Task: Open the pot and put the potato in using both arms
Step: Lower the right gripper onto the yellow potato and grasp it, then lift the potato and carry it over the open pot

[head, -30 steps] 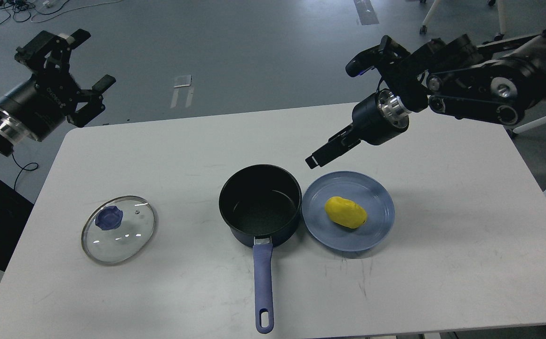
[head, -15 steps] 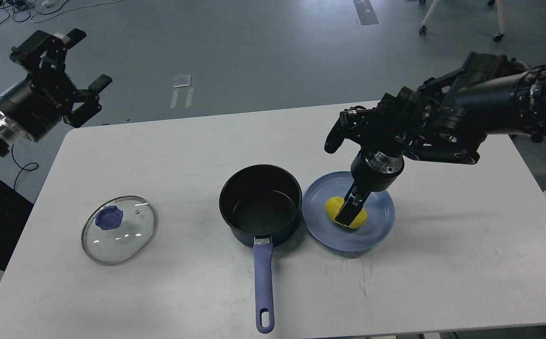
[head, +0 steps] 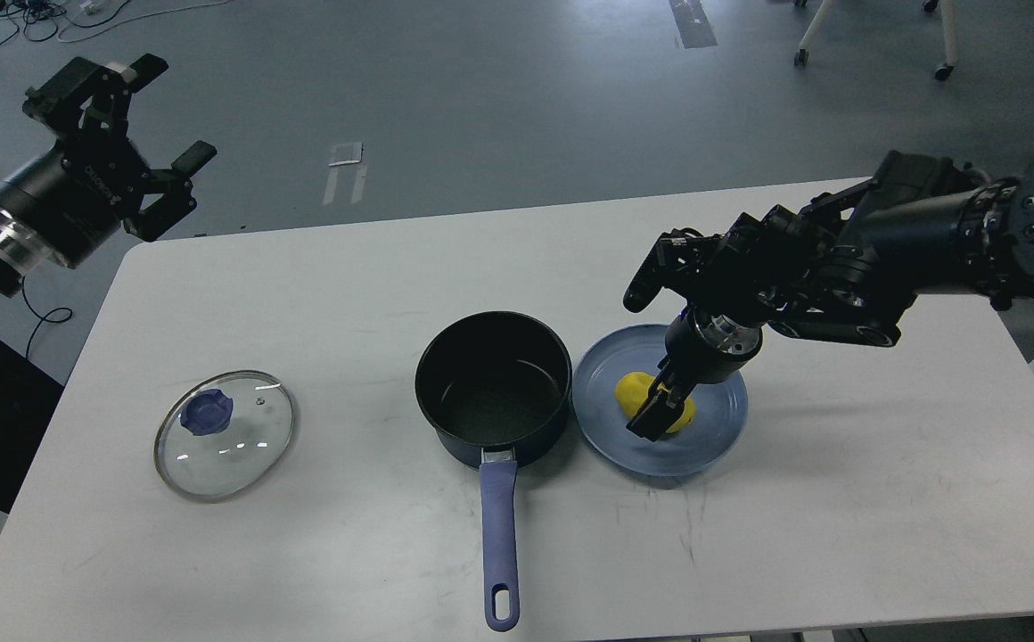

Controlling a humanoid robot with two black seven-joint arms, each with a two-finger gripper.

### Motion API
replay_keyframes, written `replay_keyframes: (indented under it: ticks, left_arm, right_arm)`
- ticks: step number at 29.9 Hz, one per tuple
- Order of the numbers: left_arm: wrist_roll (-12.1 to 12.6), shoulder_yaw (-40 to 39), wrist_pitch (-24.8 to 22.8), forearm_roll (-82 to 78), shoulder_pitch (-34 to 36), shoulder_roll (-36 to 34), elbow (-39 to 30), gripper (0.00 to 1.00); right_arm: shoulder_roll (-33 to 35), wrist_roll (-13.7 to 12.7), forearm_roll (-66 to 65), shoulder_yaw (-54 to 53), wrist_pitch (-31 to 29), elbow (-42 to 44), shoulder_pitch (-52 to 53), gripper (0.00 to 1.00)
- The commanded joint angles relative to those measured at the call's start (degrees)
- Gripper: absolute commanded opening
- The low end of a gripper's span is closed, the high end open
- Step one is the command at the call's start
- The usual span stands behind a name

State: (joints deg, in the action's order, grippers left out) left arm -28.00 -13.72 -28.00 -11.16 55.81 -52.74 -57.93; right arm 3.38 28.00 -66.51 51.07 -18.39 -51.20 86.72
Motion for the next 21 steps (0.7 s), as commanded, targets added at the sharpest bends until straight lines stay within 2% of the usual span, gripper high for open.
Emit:
replay_keyframes:
  ticks: [1, 2, 3, 4, 6, 12, 21]
  left_arm:
    - [0.0, 0.0, 0.0, 0.0, 0.0, 0.0, 0.0, 0.98]
    - [0.0, 0.0, 0.0, 0.0, 0.0, -0.1, 0.0, 0.98]
    - [0.0, 0.0, 0.0, 0.0, 0.0, -0.1, -0.1, 0.98]
    - [0.0, 0.0, 0.0, 0.0, 0.0, -0.1, -0.1, 0.98]
    - [0.0, 0.0, 0.0, 0.0, 0.0, 0.0, -0.1, 0.98]
    - [0.0, 0.0, 0.0, 0.0, 0.0, -0.3, -0.2, 0.98]
    - [0.0, 0.0, 0.0, 0.0, 0.0, -0.3, -0.3, 0.98]
  right_arm:
    - [0.0, 0.0, 0.2, 0.1, 2.4, 0.0, -0.4, 0.74]
    - [0.0, 0.0, 0.2, 0.1, 2.7, 0.0, -0.4, 0.67]
    - [0.1, 0.0, 0.2, 0.0, 2.9, 0.0, -0.4, 0.53]
    - [0.1, 0.0, 0.2, 0.0, 3.5, -0.1, -0.3, 0.43]
    - [0.2, 0.0, 0.2, 0.0, 4.8, -0.2, -0.2, 0.31]
    - [1.3, 0.0, 0.4, 0.0, 4.9, -1.3, 2.0, 0.27]
    - [6.1, 0.0, 5.3, -6.2, 3.7, -5.0, 13.2, 0.31]
